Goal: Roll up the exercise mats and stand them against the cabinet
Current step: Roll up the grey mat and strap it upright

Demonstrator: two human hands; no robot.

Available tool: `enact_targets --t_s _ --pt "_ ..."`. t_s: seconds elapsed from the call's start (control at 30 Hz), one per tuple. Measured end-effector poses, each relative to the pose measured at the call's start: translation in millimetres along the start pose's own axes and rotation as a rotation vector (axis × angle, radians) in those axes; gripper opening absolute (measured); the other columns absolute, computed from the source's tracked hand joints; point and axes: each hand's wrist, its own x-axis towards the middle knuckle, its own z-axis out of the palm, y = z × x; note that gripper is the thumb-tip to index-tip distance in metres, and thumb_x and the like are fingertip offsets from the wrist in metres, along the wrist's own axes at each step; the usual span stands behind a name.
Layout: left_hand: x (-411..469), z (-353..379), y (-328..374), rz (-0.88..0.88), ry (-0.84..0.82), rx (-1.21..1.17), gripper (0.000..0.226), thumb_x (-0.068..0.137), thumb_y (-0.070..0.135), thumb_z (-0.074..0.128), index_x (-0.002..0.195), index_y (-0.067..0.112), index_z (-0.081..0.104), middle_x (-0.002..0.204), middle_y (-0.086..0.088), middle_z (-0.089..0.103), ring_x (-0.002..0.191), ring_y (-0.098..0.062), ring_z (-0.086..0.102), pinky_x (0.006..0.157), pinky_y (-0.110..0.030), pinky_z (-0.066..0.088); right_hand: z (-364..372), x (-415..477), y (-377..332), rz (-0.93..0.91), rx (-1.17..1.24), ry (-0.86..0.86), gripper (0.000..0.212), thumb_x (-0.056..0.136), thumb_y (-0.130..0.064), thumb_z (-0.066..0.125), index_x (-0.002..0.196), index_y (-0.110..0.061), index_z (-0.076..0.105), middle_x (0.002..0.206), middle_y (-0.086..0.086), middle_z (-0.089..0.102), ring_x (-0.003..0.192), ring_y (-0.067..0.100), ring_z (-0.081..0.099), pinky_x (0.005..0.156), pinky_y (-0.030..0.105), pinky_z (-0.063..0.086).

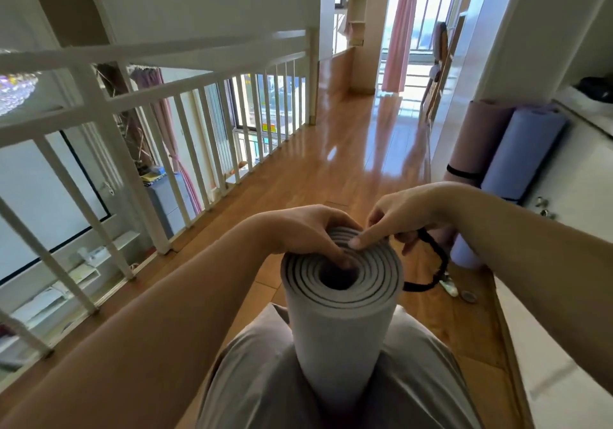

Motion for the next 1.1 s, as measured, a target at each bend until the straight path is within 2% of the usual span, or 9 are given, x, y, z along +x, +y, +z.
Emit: enact_targets --t_s 0.1,0.2,0.4,0.57,0.7,0.83,0.93,1.03,1.1 --pt "-6.7 -5.6 -3.9 -0.008 -0.003 -0.167 0.072 0.078 0.023 0.074 0.139 0.031 0.036 0.124 0.012 0.051 0.107 -0.008 0.055 0.078 -0.021 0.052 -1.3 -5.1 4.1 -0.16 0.055 0.226 0.034 0.081 -0.049 0.066 0.103 -0.023 0.065 0.095 -0.008 0.068 0.087 0.009 0.062 0.07 0.02 0.052" --pt "-13.5 -12.2 -8.7 0.057 0.227 -0.261 0.077 0.074 0.031 0.074 0.141 0.027 0.034 0.136 0.004 0.046 0.115 -0.012 0.05 0.092 -0.029 0.047 -0.3 -8.8 1.8 -0.333 0.231 0.484 0.015 0.088 -0.025 0.067 0.103 -0.022 0.064 0.096 -0.007 0.069 0.09 0.007 0.065 0.069 0.018 0.051" --pt "-12.6 -8.9 -9.8 0.177 0.571 -0.228 0.025 0.092 0.021 0.061 0.117 0.02 0.056 0.111 0.004 0.059 0.104 -0.012 0.058 0.097 -0.034 0.045 0.1 -26.4 -27.6 -0.677 0.736 0.452 0.011 0.094 -0.009 0.055 0.097 -0.016 0.062 0.088 0.0 0.071 0.058 0.001 0.057 0.078 0.028 0.054" --pt "-19.7 -17.2 -13.1 0.21 0.727 -1.166 0.013 0.098 0.011 0.049 0.089 0.008 0.059 0.072 -0.005 0.049 0.062 -0.011 0.054 0.06 -0.024 0.056 -4.5 -32.1 -25.1 -0.654 0.704 0.469 0.011 0.092 -0.011 0.058 0.102 -0.013 0.062 0.07 -0.002 0.063 0.053 0.003 0.054 0.068 0.019 0.054" --pt "-21.1 -23.0 -15.6 0.321 0.687 -1.448 0.018 0.09 0.023 0.057 0.079 0.009 0.054 0.057 -0.001 0.049 0.048 -0.007 0.053 0.051 -0.018 0.052 0.7 -28.5 -20.8 -0.583 0.496 0.468 0.016 0.095 -0.021 0.055 0.091 -0.007 0.062 0.049 -0.007 0.045 0.044 0.004 0.043 0.056 0.012 0.045" --pt "-32.1 -20.8 -15.9 0.334 0.371 -1.422 0.017 0.076 0.026 0.064 0.077 0.014 0.052 0.057 0.006 0.041 0.041 -0.001 0.038 0.04 -0.01 0.036 0.9 -15.9 -19.5 -0.633 1.156 0.31 0.028 0.1 -0.023 0.044 0.076 -0.011 0.051 0.054 -0.001 0.042 0.048 0.011 0.045 0.065 0.027 0.053" --pt "-43.5 -20.3 -24.1 0.388 0.085 -1.278 0.026 0.07 0.027 0.082 0.075 0.012 0.061 0.057 0.006 0.041 0.042 -0.001 0.04 0.044 -0.014 0.043 4.0 -7.0 -15.1 -0.613 1.569 0.231 0.031 0.1 -0.024 0.045 0.072 -0.011 0.05 0.059 0.002 0.047 0.055 0.014 0.053 0.07 0.035 0.056" --pt "-47.0 -19.2 -20.9 0.479 0.199 -1.36 0.02 0.081 0.028 0.069 0.071 0.012 0.064 0.049 0.008 0.041 0.046 -0.004 0.046 0.07 -0.03 0.059 11.2 -4.5 -22.0 -0.625 1.692 0.156 0.036 0.099 -0.025 0.045 0.066 -0.012 0.048 0.059 0.001 0.042 0.057 0.015 0.048 0.073 0.036 0.053" --pt "-46.2 -16.6 -15.8 0.503 0.313 -1.495 0.03 0.087 0.03 0.053 0.065 0.014 0.064 0.047 0.008 0.041 0.051 -0.006 0.049 0.07 -0.031 0.059 13.0 -8.1 -29.3 -0.611 1.675 0.127 0.041 0.096 -0.03 0.049 0.058 -0.014 0.045 0.056 -0.001 0.033 0.053 0.013 0.039 0.07 0.032 0.048"
